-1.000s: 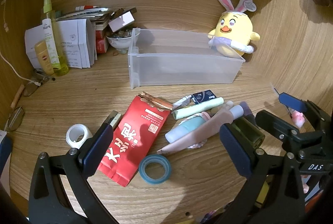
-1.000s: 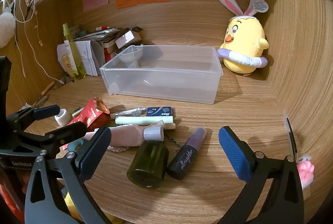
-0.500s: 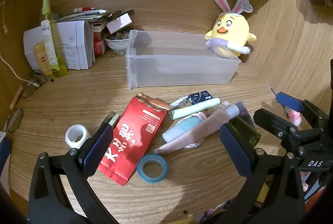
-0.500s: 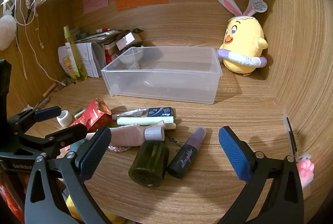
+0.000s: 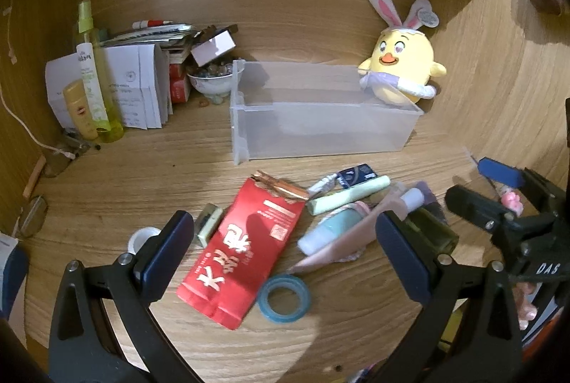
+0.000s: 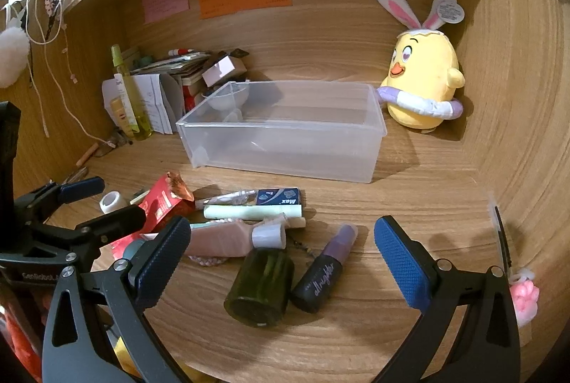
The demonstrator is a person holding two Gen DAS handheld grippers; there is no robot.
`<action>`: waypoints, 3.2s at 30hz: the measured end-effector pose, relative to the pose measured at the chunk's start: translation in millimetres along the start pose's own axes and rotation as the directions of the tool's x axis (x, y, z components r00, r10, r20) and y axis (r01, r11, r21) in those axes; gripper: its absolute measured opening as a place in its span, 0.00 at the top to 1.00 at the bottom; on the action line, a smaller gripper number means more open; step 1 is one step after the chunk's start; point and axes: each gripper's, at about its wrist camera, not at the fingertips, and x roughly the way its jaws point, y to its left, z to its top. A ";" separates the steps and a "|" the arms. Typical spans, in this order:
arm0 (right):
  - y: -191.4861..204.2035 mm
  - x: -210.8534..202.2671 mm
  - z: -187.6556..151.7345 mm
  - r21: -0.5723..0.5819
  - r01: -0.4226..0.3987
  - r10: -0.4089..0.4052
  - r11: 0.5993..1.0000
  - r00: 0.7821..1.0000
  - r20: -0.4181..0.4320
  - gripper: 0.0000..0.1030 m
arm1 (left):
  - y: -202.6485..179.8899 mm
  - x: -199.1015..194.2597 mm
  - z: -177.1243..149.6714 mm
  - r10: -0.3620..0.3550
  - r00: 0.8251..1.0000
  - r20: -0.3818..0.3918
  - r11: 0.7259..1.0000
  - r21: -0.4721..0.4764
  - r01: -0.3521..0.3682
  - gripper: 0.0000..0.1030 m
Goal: Organize objects
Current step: 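Grasp the white tape roll with the left tool while the right tool grasps the black purple-capped bottle, then carry the tape roll and bottle into the clear bin and open both tools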
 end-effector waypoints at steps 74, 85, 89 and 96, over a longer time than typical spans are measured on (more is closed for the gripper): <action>-53.0 37.9 84.1 0.047 -0.018 0.016 0.999 0.999 0.044 0.77 | 41.2 23.0 94.8 0.043 0.996 0.084 0.997 -0.069 -0.038 0.63; -34.5 64.4 128.9 0.002 -0.086 0.085 0.996 0.994 0.067 0.77 | 34.0 57.0 126.2 0.021 0.999 0.044 0.998 -0.061 -0.018 0.63; -33.6 76.9 138.5 0.000 -0.096 0.096 0.995 0.994 0.053 0.77 | 34.6 73.5 132.9 0.010 1.000 0.010 0.998 -0.064 -0.010 0.63; -33.2 109.3 147.9 -0.019 -0.075 0.075 0.997 0.997 -0.007 0.77 | 32.6 111.5 139.1 -0.016 0.997 -0.082 0.998 -0.059 0.011 0.63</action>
